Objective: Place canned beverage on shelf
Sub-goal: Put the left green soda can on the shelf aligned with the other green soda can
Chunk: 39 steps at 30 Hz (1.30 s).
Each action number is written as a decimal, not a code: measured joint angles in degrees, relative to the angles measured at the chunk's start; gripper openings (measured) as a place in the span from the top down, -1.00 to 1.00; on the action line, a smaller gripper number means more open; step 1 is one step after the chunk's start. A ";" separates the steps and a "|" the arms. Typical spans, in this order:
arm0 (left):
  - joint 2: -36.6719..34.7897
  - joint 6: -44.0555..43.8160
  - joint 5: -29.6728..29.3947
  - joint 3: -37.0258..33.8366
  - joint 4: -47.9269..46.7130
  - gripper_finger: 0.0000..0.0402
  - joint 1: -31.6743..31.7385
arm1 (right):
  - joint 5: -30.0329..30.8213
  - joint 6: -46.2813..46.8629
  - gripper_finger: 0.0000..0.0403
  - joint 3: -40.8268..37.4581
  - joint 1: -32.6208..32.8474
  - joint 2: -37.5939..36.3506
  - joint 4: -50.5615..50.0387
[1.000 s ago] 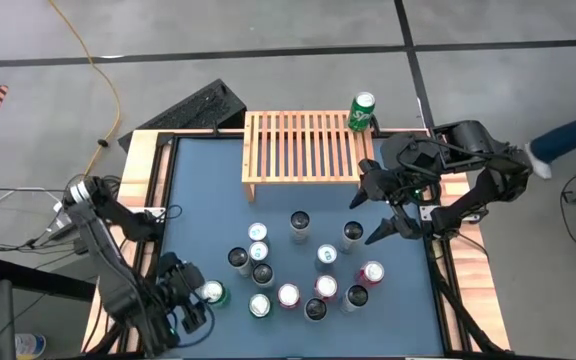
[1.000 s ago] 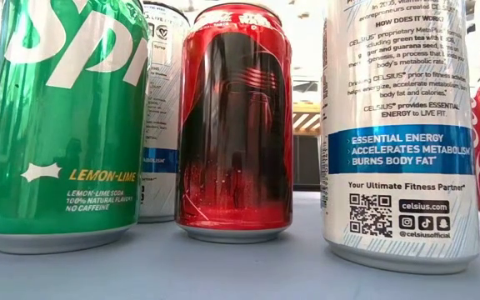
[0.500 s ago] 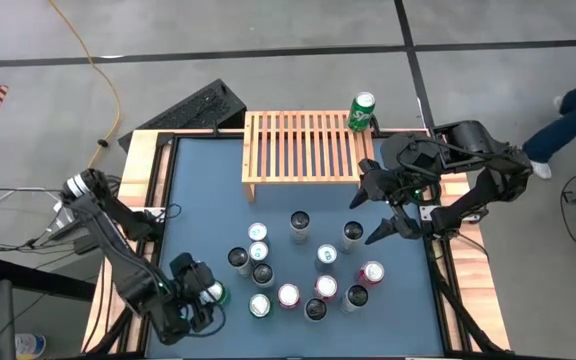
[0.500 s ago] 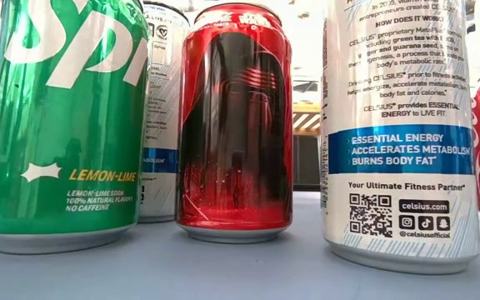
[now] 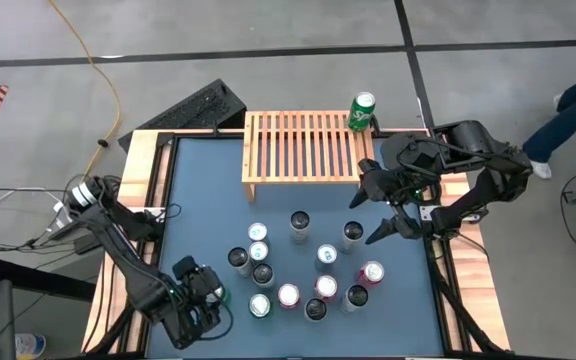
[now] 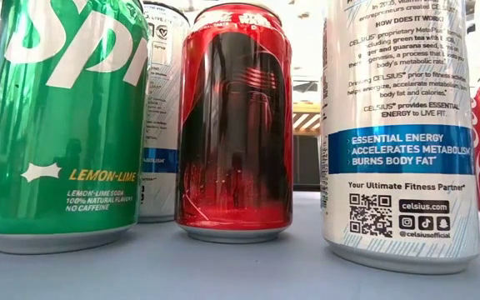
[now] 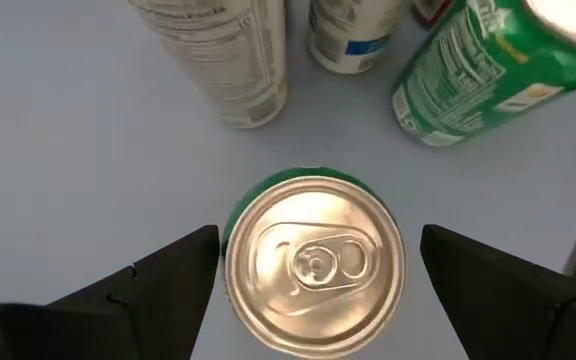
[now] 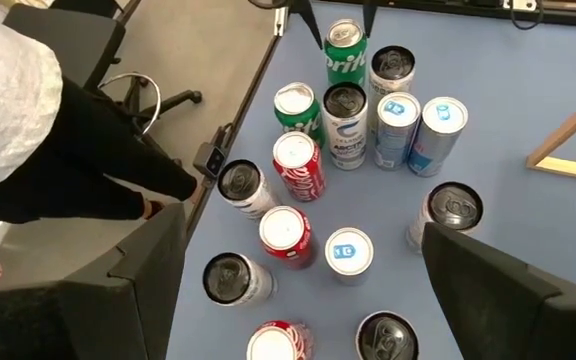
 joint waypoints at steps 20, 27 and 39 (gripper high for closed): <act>-0.09 0.16 2.25 -2.85 2.88 -0.36 1.78 | 2.02 -1.00 -0.71 0.00 0.00 0.00 -0.34; -4.19 -0.77 1.44 -1.32 2.87 -0.36 2.35 | 4.57 -3.24 -0.71 0.00 -0.79 0.00 -0.29; -10.53 7.87 -0.24 4.37 2.59 -0.36 6.57 | 4.55 -6.37 -0.71 0.00 -5.91 -0.94 -0.50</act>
